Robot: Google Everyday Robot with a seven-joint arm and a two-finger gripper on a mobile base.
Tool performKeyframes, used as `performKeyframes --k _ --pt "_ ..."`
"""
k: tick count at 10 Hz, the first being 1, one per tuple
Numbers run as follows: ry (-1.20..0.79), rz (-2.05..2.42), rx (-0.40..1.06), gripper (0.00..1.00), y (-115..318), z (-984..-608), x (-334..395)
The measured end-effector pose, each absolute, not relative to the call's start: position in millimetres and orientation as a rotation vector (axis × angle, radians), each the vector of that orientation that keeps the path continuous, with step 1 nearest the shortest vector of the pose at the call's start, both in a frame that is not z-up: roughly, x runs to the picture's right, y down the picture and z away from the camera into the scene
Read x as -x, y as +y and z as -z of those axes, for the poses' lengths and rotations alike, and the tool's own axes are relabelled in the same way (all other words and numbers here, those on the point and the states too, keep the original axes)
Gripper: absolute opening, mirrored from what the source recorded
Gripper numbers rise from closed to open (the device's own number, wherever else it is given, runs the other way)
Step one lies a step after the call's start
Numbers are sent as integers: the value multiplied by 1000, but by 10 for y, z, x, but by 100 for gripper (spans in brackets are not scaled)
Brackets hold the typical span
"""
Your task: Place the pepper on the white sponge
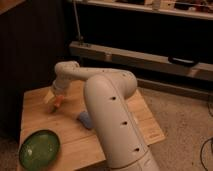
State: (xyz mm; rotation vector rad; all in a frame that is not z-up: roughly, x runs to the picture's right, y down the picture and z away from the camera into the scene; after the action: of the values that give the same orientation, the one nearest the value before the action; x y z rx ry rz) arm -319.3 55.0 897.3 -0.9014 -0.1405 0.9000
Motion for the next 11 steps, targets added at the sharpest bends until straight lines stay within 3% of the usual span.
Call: performKeyframes --k 11 --pt "-52 -877 816 80 794 -9122 3358"
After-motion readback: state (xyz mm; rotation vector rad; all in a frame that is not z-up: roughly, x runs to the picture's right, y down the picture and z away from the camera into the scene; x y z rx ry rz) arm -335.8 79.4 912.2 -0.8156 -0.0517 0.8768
